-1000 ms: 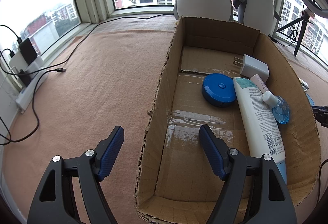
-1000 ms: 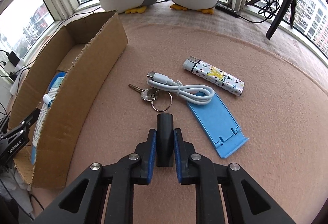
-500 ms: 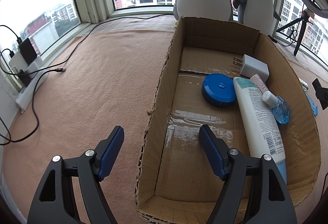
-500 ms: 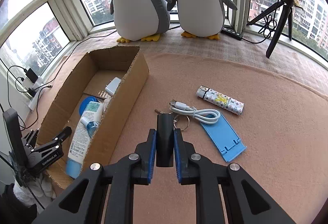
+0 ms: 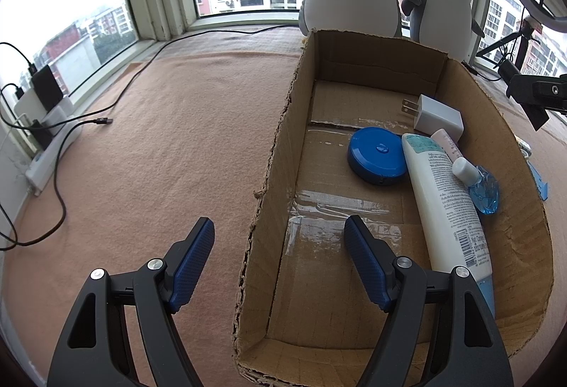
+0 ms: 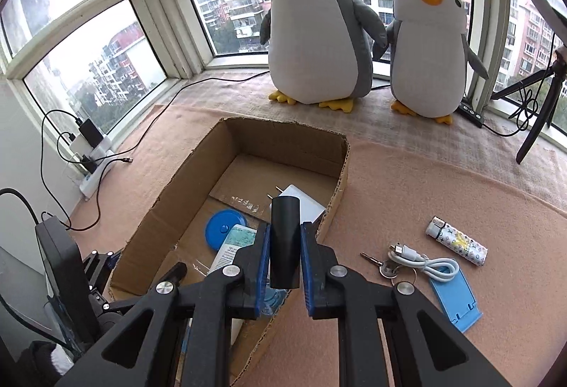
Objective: Organize rigid objects
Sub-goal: 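Carry the black cylinder into the box and open the right gripper, then move the right tool to the blue phone stand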
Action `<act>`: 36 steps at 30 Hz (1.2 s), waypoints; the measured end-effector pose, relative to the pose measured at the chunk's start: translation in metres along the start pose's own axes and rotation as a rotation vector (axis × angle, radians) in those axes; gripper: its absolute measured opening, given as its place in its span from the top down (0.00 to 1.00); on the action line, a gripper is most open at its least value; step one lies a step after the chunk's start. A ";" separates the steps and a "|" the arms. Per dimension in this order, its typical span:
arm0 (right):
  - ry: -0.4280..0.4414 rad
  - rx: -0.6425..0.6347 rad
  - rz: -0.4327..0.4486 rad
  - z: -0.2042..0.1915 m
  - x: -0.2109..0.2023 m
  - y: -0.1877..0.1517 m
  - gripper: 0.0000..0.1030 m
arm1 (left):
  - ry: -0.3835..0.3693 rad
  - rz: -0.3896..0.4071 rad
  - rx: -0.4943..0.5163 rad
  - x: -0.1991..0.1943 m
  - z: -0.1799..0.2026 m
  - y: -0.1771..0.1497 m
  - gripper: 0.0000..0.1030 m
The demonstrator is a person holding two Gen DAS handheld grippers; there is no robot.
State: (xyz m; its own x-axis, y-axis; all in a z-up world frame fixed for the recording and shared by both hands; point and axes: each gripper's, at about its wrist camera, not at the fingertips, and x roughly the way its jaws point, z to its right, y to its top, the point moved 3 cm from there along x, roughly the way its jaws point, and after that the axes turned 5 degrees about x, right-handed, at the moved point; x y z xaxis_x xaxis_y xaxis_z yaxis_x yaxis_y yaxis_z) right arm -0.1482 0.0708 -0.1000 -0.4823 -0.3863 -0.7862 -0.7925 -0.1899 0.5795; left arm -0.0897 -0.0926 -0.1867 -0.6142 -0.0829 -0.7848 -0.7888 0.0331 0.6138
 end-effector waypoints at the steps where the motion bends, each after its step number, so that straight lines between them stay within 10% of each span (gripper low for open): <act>1: 0.002 -0.009 -0.002 -0.004 0.002 0.000 0.86 | 0.000 0.000 0.000 0.000 0.000 0.000 0.26; 19: 0.023 -0.079 -0.027 -0.031 0.026 0.003 0.85 | 0.000 0.000 0.000 0.000 0.000 0.000 0.26; 24: 0.009 -0.094 0.035 -0.034 0.016 0.006 0.26 | 0.000 0.000 0.000 0.000 0.000 -0.001 0.26; 36: 0.001 -0.098 0.033 -0.025 0.007 0.001 0.26 | 0.000 0.001 0.000 0.000 -0.001 -0.001 0.26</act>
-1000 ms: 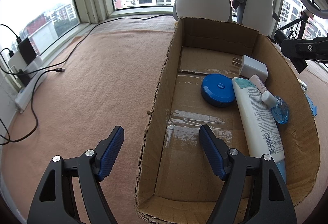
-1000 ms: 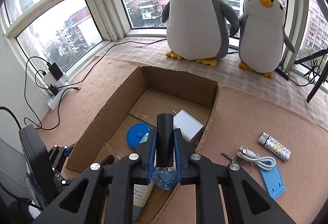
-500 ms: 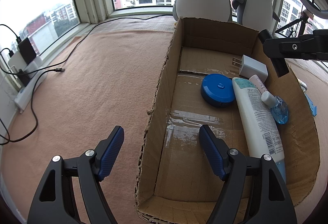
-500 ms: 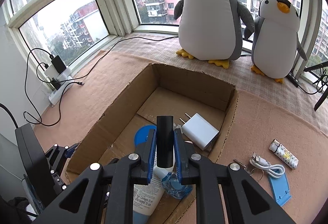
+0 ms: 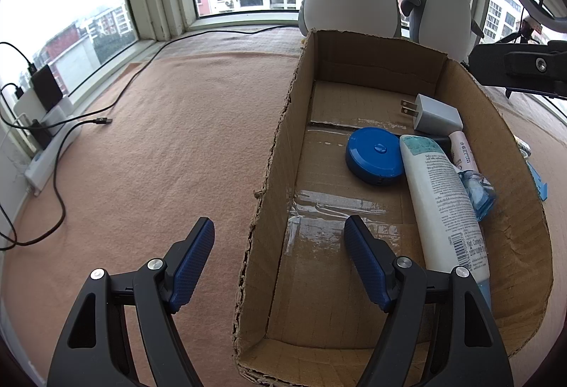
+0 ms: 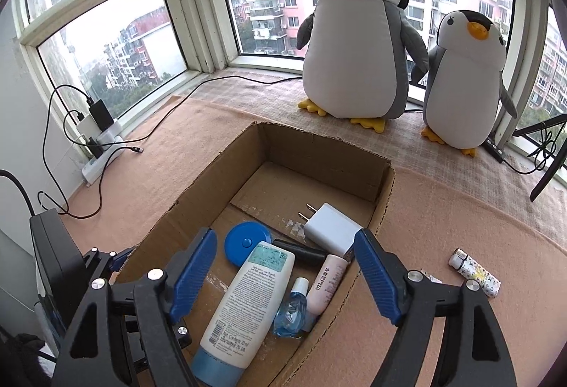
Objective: Organize rigid objects
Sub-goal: 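Move the right tool to the blue phone stand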
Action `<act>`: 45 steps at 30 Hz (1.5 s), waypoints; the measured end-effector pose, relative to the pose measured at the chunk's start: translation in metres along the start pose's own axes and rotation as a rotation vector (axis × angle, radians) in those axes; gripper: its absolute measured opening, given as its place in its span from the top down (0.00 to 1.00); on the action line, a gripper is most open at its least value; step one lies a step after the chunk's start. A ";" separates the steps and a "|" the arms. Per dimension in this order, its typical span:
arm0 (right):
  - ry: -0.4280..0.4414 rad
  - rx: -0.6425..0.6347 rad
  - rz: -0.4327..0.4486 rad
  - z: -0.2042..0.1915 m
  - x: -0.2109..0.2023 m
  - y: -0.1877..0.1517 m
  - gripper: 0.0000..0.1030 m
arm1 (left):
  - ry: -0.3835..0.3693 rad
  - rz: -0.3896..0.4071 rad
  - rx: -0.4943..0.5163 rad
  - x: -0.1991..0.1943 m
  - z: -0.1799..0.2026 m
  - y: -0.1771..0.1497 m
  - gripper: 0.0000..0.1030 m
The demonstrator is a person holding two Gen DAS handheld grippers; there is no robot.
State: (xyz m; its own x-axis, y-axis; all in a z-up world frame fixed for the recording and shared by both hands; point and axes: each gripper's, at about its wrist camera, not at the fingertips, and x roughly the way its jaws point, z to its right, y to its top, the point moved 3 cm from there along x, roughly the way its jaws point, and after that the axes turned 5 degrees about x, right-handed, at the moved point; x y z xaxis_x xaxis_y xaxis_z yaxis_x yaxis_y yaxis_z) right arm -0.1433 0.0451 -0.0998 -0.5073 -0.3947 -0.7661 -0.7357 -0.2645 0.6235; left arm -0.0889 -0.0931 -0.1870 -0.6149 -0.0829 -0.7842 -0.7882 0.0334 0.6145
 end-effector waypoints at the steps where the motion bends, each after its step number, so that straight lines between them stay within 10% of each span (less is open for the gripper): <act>1: 0.000 0.006 0.002 0.004 -0.002 -0.001 0.26 | 0.000 0.000 0.000 0.000 0.000 0.000 0.26; 24: -0.200 0.126 -0.072 0.159 -0.034 -0.070 0.32 | 0.000 0.000 0.000 0.000 0.000 0.000 0.26; 45: -0.229 0.065 -0.173 0.175 0.006 -0.078 0.52 | 0.002 0.000 0.001 0.001 0.001 0.000 0.25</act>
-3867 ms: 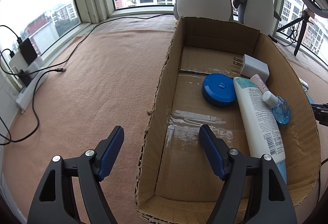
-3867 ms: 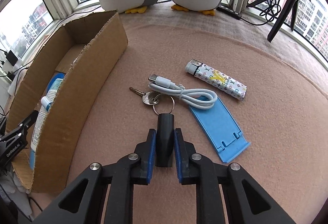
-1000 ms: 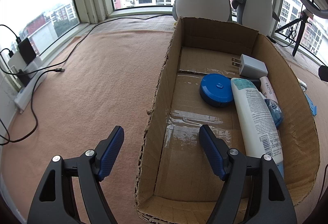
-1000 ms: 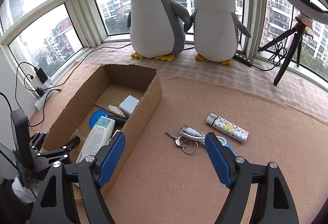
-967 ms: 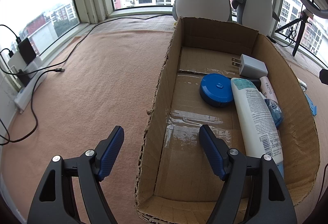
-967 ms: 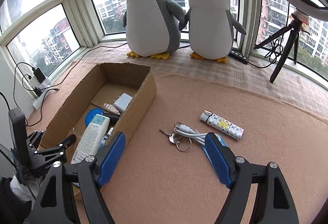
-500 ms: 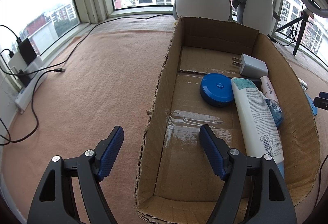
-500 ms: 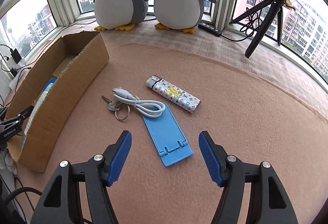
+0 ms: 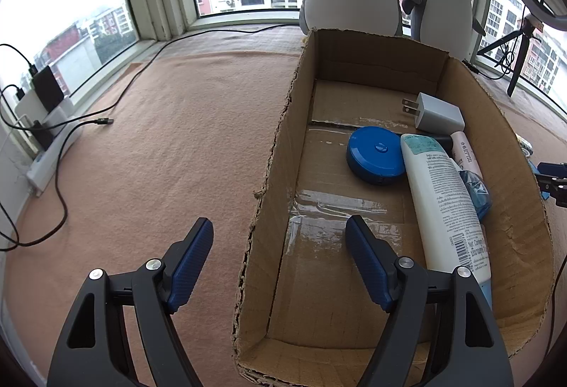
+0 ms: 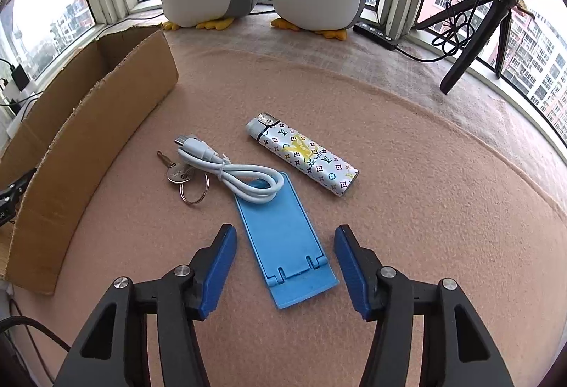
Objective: Organize rigid objects
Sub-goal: 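Move the right tool to the blue phone stand, then close the right gripper on the blue phone stand and lift it, then carry the phone stand into the box and open the right gripper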
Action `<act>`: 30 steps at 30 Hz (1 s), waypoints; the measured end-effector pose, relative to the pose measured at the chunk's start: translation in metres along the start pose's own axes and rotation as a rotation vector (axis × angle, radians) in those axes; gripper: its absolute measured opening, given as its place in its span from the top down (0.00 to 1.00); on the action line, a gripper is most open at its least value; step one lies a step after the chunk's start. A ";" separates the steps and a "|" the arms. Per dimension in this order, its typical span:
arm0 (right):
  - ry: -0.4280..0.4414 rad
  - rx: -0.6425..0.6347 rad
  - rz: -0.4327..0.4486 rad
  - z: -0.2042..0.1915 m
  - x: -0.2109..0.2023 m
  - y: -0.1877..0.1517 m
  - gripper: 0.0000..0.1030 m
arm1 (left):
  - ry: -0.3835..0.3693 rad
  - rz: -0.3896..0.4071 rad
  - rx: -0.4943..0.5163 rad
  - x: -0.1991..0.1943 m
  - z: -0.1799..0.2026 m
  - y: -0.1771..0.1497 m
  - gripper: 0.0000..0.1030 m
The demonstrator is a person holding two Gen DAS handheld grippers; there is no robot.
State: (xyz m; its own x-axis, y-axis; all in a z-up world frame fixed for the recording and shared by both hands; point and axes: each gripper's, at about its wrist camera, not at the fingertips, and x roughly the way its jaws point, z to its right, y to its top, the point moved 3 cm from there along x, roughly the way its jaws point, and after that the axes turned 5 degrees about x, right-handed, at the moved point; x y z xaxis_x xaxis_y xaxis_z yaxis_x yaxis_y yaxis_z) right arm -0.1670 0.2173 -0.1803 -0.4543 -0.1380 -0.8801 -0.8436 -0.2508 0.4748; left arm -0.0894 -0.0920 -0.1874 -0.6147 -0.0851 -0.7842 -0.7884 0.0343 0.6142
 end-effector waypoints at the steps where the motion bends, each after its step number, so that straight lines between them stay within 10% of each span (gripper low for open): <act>1: 0.002 -0.002 0.000 -0.001 0.000 0.000 0.55 | 0.000 0.000 0.000 0.000 0.000 0.000 0.25; 30: 0.013 0.113 0.081 -0.002 -0.047 -0.020 0.68 | 0.000 0.001 0.000 0.000 0.000 0.000 0.25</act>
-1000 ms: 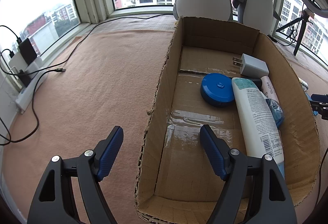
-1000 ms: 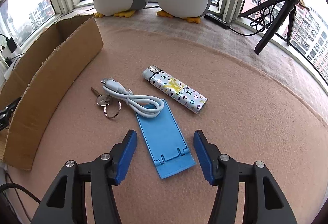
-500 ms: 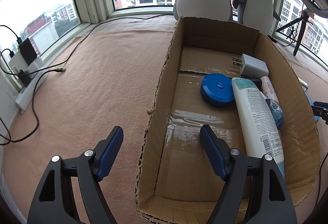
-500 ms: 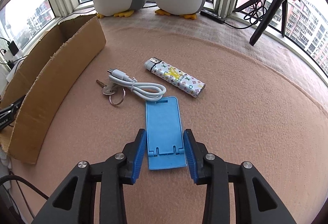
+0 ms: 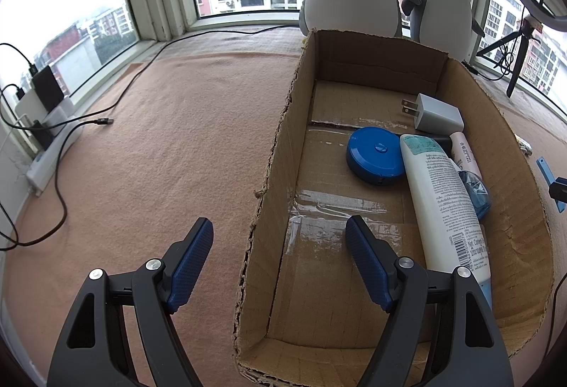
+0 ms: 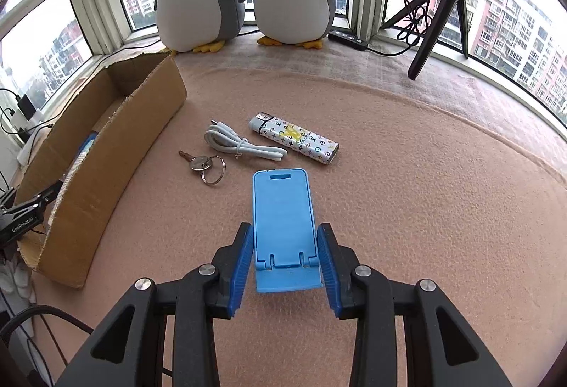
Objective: Organize rigid objects
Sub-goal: 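Carry the phone stand into the box and open the right gripper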
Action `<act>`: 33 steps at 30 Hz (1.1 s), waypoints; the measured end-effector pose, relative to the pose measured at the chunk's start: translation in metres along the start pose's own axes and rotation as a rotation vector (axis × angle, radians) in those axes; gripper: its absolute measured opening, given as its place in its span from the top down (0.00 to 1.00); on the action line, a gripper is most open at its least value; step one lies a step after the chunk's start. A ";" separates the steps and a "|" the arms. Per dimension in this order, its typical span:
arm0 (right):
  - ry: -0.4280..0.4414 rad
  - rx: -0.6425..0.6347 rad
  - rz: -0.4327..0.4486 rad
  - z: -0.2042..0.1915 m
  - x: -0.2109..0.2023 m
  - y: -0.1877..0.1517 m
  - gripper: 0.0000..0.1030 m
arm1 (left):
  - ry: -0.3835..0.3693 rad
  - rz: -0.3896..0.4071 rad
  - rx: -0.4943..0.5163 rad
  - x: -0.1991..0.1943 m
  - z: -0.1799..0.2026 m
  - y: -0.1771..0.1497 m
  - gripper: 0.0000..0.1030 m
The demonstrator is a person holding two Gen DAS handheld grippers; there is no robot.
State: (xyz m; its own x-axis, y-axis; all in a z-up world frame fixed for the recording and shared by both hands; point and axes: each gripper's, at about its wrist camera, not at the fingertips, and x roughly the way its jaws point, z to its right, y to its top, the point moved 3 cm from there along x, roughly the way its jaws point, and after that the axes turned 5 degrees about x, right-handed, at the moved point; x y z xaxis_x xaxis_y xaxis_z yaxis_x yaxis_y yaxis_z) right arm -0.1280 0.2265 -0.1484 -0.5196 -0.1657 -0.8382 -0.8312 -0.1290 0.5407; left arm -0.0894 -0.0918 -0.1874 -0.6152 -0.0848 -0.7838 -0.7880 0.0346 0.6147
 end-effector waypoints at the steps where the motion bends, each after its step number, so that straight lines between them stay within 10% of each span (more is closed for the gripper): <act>1: 0.006 -0.003 0.009 -0.003 -0.003 0.003 0.68 | 0.000 0.000 0.000 0.000 0.000 0.000 0.25; 33: 0.234 -0.236 0.059 -0.191 0.012 0.066 0.68 | -0.010 0.007 0.008 0.000 0.004 0.001 0.19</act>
State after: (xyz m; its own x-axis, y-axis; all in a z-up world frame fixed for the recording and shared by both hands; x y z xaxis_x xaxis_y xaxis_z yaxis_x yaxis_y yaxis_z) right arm -0.1512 0.0292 -0.1092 -0.4830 -0.3956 -0.7812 -0.7183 -0.3312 0.6118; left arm -0.0904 -0.0877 -0.1877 -0.6205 -0.0745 -0.7806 -0.7841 0.0432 0.6192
